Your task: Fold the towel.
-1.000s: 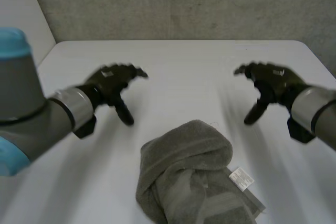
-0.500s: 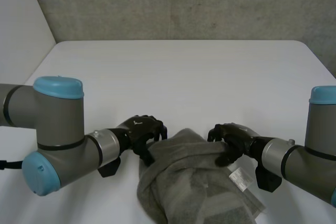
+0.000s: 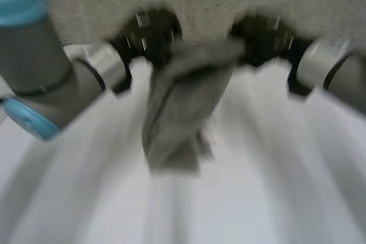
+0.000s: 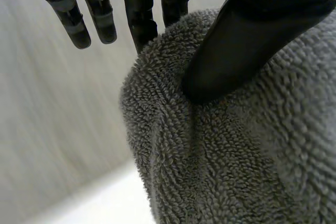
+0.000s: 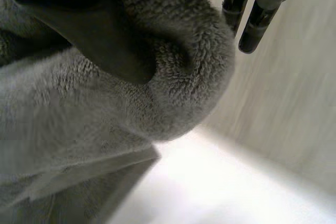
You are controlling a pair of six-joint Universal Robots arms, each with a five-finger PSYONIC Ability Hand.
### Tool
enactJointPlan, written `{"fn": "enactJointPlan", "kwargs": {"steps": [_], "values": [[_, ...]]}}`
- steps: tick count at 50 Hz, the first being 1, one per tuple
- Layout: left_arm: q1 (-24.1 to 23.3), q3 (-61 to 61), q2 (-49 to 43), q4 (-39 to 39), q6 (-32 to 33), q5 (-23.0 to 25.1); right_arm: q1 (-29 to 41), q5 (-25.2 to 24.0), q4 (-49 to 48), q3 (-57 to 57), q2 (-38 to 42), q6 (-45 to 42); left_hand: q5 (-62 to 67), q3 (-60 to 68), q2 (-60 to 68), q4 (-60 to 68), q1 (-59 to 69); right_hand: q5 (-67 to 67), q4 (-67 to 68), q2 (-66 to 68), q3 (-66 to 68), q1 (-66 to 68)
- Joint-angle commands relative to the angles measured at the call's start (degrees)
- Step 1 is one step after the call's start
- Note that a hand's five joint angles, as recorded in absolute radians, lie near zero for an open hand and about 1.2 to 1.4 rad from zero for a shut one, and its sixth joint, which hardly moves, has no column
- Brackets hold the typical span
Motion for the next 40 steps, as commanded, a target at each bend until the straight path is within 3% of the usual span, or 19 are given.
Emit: {"fn": "enactJointPlan", "kwargs": {"steps": [1,6,8,17,18,19,20,21,23,24,26,27,28,40], "values": [[0.23,3.19,13.42,8.48,-2.69,-4.65,0.58,-0.76,-10.19,-10.98,-9.14,-3.26,6.21,-3.29,8.11,-3.76,5.97,4.25,-4.35,6.90,-2.99,5.95],[0.23,-2.45,16.69,8.66,-3.05,-3.60,1.98,-1.02,-16.19,-0.28,-15.12,-4.57,6.21,-3.29,8.11,-3.76,5.97,4.25,-4.35,6.90,-2.99,5.95],[0.23,-11.28,18.53,9.19,-2.44,-2.28,2.52,-1.20,-17.17,3.62,-16.19,-6.16,6.21,-3.29,8.11,-3.76,5.97,4.25,-4.35,6.90,-2.99,5.95],[1.72,-30.31,18.01,12.09,-0.41,-2.01,3.65,-2.16,-16.03,26.17,-15.06,-25.46,6.21,-3.29,8.11,-3.76,5.97,4.25,-4.35,6.90,-2.99,5.95],[2.16,-34.22,17.23,13.40,0.55,-1.93,4.18,-2.16,-16.11,30.21,-13.13,-28.63,4.07,-3.29,5.96,-3.76,3.83,4.25,-4.35,6.90,-2.99,5.95],[2.16,-37.31,15.65,14.54,1.86,-1.93,4.19,-2.16,-16.12,30.25,-13.11,-28.66,-11.77,-3.29,-9.88,-3.76,-12.01,4.25,-4.35,6.90,-2.99,5.95],[2.16,-37.34,15.64,14.55,1.87,-1.93,5.23,-1.55,-16.12,33.47,-10.68,-31.70,-11.93,-3.29,-10.04,-3.76,-12.17,4.25,-4.35,6.90,-2.99,5.95],[2.16,-39.69,13.55,15.16,3.35,-1.84,5.24,-1.55,-16.12,33.51,-10.65,-31.73,-22.09,-3.29,-20.20,-3.76,-22.33,4.25,-4.35,6.90,-2.99,5.95],[1.90,-41.21,11.68,15.17,4.69,-1.93,8.04,-0.85,-15.85,37.97,-5.75,-37.77,-27.41,-3.29,-25.51,-3.76,-27.65,-8.88,-4.35,-6.23,-2.99,-7.18],[1.72,-42.34,9.68,14.99,6.43,-2.01,8.05,-0.85,-15.85,37.99,-5.73,-37.80,-33.90,-3.29,-32.01,-3.76,-34.14,-8.98,-4.35,-6.33,-2.99,-7.28],[1.63,-42.96,8.18,14.65,7.75,-2.10,8.75,0.46,-14.28,39.83,-3.11,-41.30,-37.30,-3.29,-35.40,-3.76,-37.54,-43.45,-4.35,-40.80,-2.99,-41.76],[1.55,-43.40,7.38,14.12,8.98,-2.02,8.76,0.47,-14.27,39.83,-3.09,-41.31,-37.50,-3.29,-35.60,-3.76,-37.74,-43.63,-4.35,-40.98,-2.99,-41.93],[1.54,-43.40,7.37,14.11,8.99,-2.01,8.76,1.78,-12.96,39.75,-2.31,-41.31,-37.50,-3.29,-35.61,-3.76,-37.74,-55.12,-4.35,-52.47,-2.99,-53.43],[4.62,-40.86,10.18,11.83,10.66,-2.28,8.84,5.22,-11.46,37.90,-3.18,-39.29,-38.34,-3.29,-36.45,-3.76,-38.58,-59.27,-4.35,-56.63,-2.99,-57.58]]}}
